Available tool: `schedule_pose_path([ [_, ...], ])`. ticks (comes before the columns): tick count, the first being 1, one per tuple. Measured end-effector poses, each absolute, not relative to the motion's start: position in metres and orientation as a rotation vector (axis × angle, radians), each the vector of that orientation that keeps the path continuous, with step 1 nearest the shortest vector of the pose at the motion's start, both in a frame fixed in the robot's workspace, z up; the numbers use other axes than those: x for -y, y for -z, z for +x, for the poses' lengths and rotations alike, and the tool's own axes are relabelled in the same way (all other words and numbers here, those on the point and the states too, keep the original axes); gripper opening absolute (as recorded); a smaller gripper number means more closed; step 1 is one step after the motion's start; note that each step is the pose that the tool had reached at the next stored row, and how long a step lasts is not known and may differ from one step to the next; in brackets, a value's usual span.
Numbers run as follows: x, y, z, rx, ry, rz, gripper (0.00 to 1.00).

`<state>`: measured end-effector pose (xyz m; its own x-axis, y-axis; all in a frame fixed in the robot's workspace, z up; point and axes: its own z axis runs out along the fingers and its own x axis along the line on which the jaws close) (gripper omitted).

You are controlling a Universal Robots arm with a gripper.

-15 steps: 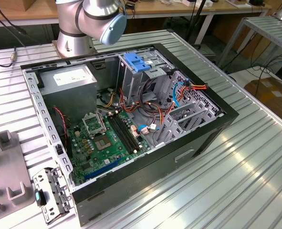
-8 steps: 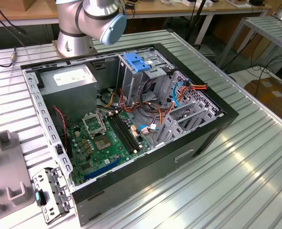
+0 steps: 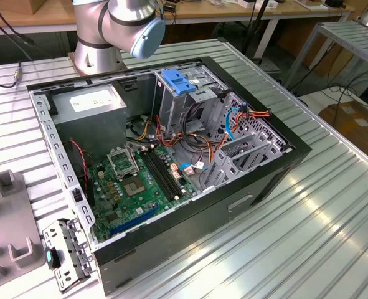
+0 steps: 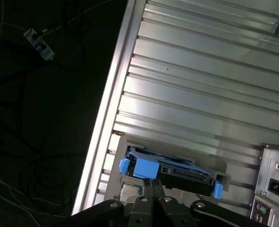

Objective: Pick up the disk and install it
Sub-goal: 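Pick up the disk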

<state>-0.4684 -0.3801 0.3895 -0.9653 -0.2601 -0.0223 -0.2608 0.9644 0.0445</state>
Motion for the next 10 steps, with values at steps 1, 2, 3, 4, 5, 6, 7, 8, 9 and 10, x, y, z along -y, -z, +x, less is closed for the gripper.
schedule_pose_path([
  [1, 0.3801, -0.3895, -0.4684, -3.095, -0.074, -0.428, 0.11],
  [2, 0.3801, -0.3894, -0.4684, -3.091, -0.074, -0.461, 0.11],
  [3, 0.3801, -0.3895, -0.4684, -3.088, -0.074, -0.484, 0.11],
  [4, 0.3801, -0.3894, -0.4684, -3.085, -0.074, -0.502, 0.11],
  [5, 0.3801, -0.3894, -0.4684, -3.079, -0.075, -0.542, 0.11],
  [6, 0.3801, -0.3895, -0.4684, -3.075, -0.075, -0.566, 0.11],
  [7, 0.3801, -0.3895, -0.4684, -3.072, -0.075, -0.587, 0.11],
  [8, 0.3801, -0.3894, -0.4684, -3.063, -0.075, -0.635, 0.11],
  [9, 0.3801, -0.3894, -0.4684, -3.059, -0.075, -0.656, 0.11],
  [10, 0.3801, -0.3895, -0.4684, -3.056, -0.075, -0.668, 0.11],
])
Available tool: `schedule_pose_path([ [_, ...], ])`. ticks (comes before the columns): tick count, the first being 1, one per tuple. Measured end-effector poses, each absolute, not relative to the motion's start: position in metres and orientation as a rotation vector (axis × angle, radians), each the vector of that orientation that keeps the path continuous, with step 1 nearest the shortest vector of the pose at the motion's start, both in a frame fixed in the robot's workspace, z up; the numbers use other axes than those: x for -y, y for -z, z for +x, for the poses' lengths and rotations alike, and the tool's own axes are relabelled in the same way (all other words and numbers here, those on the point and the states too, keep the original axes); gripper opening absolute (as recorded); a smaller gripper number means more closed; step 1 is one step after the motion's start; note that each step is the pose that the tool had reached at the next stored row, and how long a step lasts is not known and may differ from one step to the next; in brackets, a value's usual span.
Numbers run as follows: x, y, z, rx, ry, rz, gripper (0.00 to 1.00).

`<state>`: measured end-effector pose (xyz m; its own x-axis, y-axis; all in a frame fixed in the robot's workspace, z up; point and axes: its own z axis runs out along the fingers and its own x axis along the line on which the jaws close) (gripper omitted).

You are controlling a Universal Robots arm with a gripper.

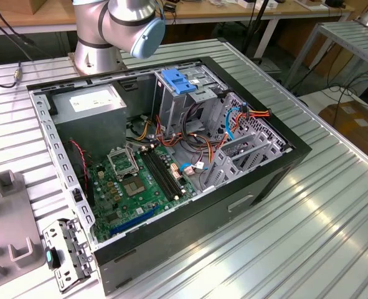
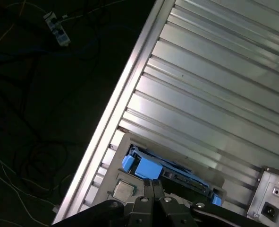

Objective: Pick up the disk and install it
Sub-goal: 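Pick up the disk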

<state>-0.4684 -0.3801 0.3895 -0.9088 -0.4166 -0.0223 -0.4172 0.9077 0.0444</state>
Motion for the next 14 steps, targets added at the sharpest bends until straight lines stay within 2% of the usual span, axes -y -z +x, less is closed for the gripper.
schedule_pose_path([
  [14, 0.3801, -0.3894, -0.4684, -3.046, -0.076, -0.715, 0.11],
])
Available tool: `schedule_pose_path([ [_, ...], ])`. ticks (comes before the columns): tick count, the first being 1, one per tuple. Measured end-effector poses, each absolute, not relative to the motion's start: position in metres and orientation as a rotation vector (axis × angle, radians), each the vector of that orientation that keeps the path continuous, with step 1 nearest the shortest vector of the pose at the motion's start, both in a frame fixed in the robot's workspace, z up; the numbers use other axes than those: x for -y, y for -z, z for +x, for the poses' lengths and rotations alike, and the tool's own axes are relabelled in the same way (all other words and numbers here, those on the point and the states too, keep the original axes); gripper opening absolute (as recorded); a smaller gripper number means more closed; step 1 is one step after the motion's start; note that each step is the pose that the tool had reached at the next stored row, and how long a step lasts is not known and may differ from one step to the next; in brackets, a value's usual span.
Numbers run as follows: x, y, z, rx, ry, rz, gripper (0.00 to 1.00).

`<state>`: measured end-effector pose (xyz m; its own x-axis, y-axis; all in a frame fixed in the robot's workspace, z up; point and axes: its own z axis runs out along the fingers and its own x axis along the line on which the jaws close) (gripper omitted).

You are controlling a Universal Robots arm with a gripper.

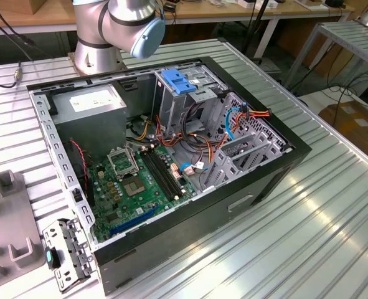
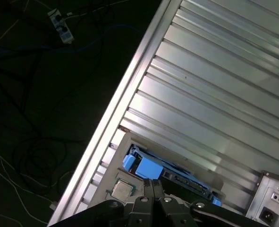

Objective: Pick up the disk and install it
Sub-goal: 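Pick up the disk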

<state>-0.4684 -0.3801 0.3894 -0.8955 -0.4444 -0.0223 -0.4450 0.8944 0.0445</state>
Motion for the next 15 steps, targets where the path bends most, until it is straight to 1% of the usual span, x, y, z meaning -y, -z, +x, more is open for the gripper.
schedule_pose_path([
  [9, 0.3801, -0.3895, -0.4684, -3.006, -0.077, -0.877, 0.11],
  [15, 0.3801, -0.3894, -0.4684, -2.929, -0.078, -1.118, 0.11],
])
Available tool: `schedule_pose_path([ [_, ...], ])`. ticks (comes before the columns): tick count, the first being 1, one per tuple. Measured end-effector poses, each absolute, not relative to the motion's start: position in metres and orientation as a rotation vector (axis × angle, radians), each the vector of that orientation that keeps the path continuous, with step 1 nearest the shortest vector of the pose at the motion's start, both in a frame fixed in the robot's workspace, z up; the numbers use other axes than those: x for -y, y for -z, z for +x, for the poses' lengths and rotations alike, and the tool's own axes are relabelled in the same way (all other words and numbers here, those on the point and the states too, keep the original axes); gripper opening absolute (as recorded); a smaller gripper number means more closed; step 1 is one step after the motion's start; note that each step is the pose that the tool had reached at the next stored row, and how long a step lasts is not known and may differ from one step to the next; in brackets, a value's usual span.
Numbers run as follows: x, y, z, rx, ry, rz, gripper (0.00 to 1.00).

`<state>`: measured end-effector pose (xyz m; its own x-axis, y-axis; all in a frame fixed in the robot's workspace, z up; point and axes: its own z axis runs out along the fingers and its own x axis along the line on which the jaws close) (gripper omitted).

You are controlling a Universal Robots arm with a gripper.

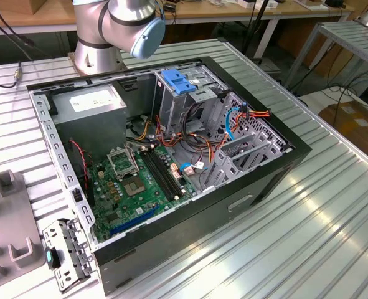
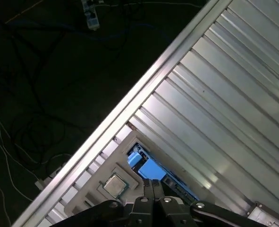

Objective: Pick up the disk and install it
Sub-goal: 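Pick up the disk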

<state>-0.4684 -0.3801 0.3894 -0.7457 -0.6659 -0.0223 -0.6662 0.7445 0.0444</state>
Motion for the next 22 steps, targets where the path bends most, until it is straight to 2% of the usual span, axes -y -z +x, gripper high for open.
schedule_pose_path([
  [22, 0.3801, -0.3892, -0.4684, -2.676, -0.078, -1.652, 0.11],
])
